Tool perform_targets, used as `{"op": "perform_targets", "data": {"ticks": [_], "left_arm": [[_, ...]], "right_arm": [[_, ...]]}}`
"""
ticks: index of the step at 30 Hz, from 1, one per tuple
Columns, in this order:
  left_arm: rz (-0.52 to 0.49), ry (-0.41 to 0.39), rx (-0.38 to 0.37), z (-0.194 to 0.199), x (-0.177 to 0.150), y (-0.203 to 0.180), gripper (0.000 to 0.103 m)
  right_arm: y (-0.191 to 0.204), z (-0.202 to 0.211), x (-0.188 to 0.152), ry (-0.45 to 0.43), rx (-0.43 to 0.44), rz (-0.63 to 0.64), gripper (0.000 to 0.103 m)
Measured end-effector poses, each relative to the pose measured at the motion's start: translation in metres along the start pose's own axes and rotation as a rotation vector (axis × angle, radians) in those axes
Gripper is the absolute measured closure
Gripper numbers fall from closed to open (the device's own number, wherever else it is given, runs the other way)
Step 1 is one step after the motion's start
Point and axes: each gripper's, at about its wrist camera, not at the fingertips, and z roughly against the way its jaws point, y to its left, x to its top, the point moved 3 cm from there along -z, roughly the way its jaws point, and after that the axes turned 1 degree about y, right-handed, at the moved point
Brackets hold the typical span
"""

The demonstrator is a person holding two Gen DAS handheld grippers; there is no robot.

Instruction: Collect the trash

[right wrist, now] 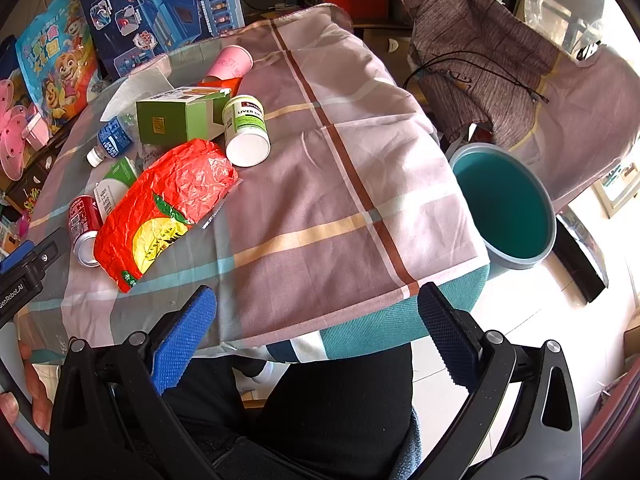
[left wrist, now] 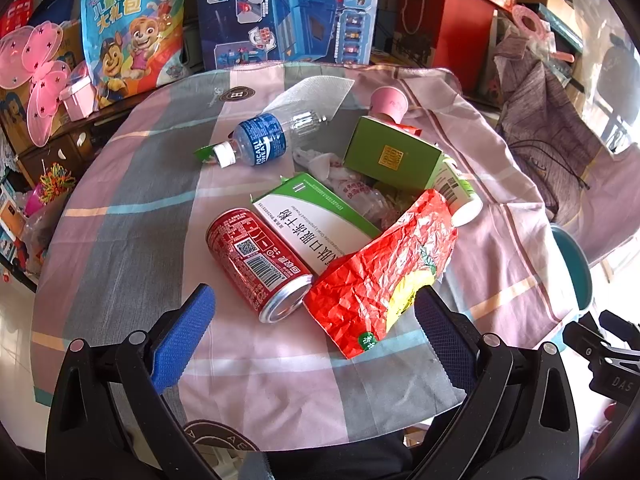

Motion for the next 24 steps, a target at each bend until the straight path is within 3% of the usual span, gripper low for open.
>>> {"op": "perform_targets", "data": {"ticks": [24], "left_arm": [[0.009,0.016,0.009,-0.002,-0.003,0.012,0.003]], "right_arm": [[0.000,-0.005,0.001,0.012,-0.010,0.010,0.006]]}}
